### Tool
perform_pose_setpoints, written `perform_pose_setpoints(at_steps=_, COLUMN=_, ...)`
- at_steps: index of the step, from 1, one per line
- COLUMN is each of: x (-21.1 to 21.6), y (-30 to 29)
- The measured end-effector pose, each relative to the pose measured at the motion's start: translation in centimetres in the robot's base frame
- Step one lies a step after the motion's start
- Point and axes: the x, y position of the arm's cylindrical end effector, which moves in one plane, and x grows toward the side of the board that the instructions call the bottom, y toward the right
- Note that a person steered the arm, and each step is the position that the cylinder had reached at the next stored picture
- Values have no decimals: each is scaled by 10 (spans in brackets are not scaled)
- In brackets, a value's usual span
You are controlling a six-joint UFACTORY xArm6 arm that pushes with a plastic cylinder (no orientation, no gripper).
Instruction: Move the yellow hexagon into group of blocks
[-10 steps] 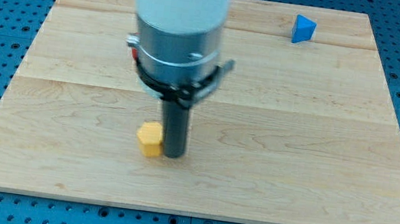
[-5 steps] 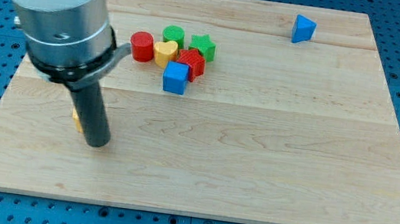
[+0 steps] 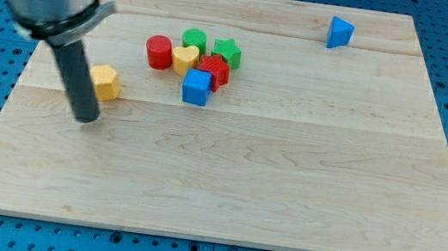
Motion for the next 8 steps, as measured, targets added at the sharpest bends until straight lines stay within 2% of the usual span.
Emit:
perform_pose_setpoints(at_steps=1, x=-33, y=0)
perform_pose_setpoints(at_steps=3, x=-71, y=62)
perform_pose_setpoints(at_steps=5, x=-72, y=-13)
perform_pose_setpoints(at_steps=6, x=-88, y=4)
perform_pose_setpoints(at_steps=7, x=-97, y=46)
perform_pose_setpoints(at_steps=8, x=-100, y=50)
